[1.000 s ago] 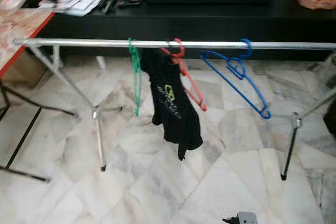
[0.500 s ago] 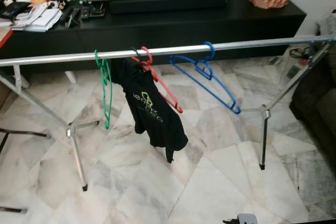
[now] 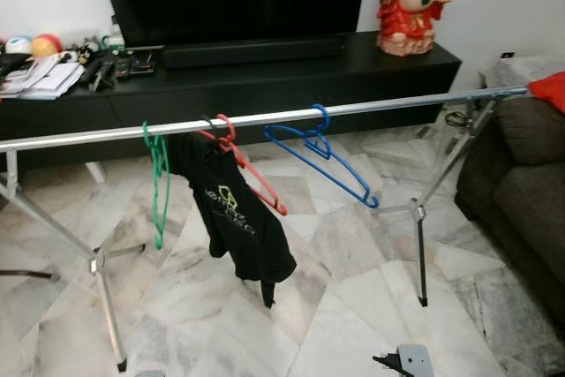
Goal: Hang hanger
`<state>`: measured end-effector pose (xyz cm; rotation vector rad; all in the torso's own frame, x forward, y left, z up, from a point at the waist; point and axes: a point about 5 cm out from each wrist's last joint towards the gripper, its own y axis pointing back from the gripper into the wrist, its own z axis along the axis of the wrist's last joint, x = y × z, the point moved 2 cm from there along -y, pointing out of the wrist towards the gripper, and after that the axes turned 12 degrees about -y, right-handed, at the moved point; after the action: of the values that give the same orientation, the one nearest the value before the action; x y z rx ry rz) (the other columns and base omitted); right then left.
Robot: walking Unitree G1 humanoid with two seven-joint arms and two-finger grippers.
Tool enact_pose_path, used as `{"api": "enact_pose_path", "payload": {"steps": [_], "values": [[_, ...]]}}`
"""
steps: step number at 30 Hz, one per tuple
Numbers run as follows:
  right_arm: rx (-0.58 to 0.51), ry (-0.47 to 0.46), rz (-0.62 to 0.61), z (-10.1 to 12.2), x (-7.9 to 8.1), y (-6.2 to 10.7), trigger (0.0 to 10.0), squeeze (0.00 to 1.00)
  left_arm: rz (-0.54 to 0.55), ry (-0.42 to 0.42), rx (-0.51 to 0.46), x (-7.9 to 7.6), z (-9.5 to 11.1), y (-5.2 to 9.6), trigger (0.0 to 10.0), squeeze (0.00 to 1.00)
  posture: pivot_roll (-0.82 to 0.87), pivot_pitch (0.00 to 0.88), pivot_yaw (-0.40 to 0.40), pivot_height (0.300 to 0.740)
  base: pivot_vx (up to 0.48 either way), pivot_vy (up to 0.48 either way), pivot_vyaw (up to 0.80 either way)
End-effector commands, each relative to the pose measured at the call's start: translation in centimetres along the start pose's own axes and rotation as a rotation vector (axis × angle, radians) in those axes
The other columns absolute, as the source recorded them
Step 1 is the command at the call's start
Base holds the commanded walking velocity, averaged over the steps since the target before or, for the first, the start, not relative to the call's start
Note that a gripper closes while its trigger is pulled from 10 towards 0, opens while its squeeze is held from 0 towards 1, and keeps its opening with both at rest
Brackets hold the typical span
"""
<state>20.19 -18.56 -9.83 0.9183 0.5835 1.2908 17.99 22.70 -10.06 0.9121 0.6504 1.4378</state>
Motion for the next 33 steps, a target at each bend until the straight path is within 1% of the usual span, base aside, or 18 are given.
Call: {"api": "enact_pose_path", "payload": {"steps": [1,5,10,13,15,17,18,20,22,25,29,30,31,33], "values": [[0.024,-0.004,-0.006,-0.6,0.0,0.0,10.0,0.0,0.018,-0.002,0.021,0.7,-0.7,0.2,10.0,0.0,-0.04,0.0,0.031,0.74,0.0,0.0,-0.72],[0.025,-0.017,-0.011,-0.6,0.1,0.0,10.0,0.0,0.031,-0.001,0.019,1.1,-0.8,0.3,10.0,0.0,-0.04,0.0,0.037,0.74,0.0,0.0,-0.72],[0.026,-0.029,-0.011,-0.7,0.1,0.0,10.0,0.0,0.03,-0.002,0.011,1.1,-0.8,0.3,10.0,0.0,-0.03,0.0,0.038,0.74,0.0,0.0,-0.71],[0.035,-0.028,-0.013,-1.1,0.0,0.1,10.0,0.0,0.027,-0.03,0.017,1.1,-1.1,0.3,10.0,0.0,-0.03,0.0,0.036,0.74,0.0,0.0,-0.71],[0.041,-0.025,-0.013,-1.4,-0.1,0.1,10.0,0.0,0.026,-0.035,0.022,1.1,-1.4,0.4,10.0,0.0,-0.03,0.003,0.039,0.74,0.0,-0.48,-0.71],[0.049,-0.028,-0.016,-1.9,-0.4,0.2,10.0,0.0,0.022,-0.033,0.037,1.0,-2.3,0.6,10.0,0.0,-0.04,0.032,0.042,0.74,0.0,-0.48,-0.72],[0.055,-0.031,-0.018,-2.3,-0.5,0.3,10.0,0.0,0.019,-0.029,0.046,0.8,-2.8,0.7,10.0,0.0,-0.04,0.049,0.038,0.74,0.0,0.0,-0.71],[0.063,-0.03,-0.02,-2.6,-0.7,0.4,10.0,0.0,0.014,-0.029,0.055,0.7,-3.2,0.8,10.0,0.0,-0.04,0.056,0.037,0.74,0.0,0.0,-0.71],[0.071,-0.03,-0.03,-2.9,-1.1,0.5,10.0,0.0,0.009,-0.033,0.06,0.5,-3.5,0.8,10.0,0.0,-0.04,0.088,0.03,0.74,0.0,0.0,-0.71],[0.075,-0.025,-0.04,-3.2,-1.6,0.6,10.0,0.0,0.007,-0.032,0.059,0.3,-3.5,0.8,10.0,0.0,-0.04,0.1,0.031,0.74,0.0,0.0,-0.71],[0.068,-0.03,-0.049,-3.3,-2.0,0.7,10.0,0.0,-0.02,-0.06,0.037,-0.2,-2.8,0.6,10.0,0.0,-0.07,0.108,0.049,0.74,0.0,0.0,-0.71],[0.064,-0.039,-0.056,-3.3,-2.2,0.7,10.0,0.0,-0.031,-0.077,0.035,-0.4,-2.7,0.6,10.0,0.0,-0.09,0.11,0.057,0.74,0.0,0.0,-0.71],[0.056,-0.079,-0.07,-3.5,-2.3,0.8,10.0,0.0,-0.048,-0.117,0.035,-0.5,-2.5,0.6,10.0,0.0,-0.08,0.107,0.066,0.74,0.0,0.0,-0.71],[0.046,-0.128,-0.082,-3.7,-2.4,0.8,10.0,0.0,-0.051,-0.139,0.03,-0.3,-2.2,0.5,10.0,0.0,-0.07,0.106,0.069,0.74,0.0,0.0,-0.7]]}}
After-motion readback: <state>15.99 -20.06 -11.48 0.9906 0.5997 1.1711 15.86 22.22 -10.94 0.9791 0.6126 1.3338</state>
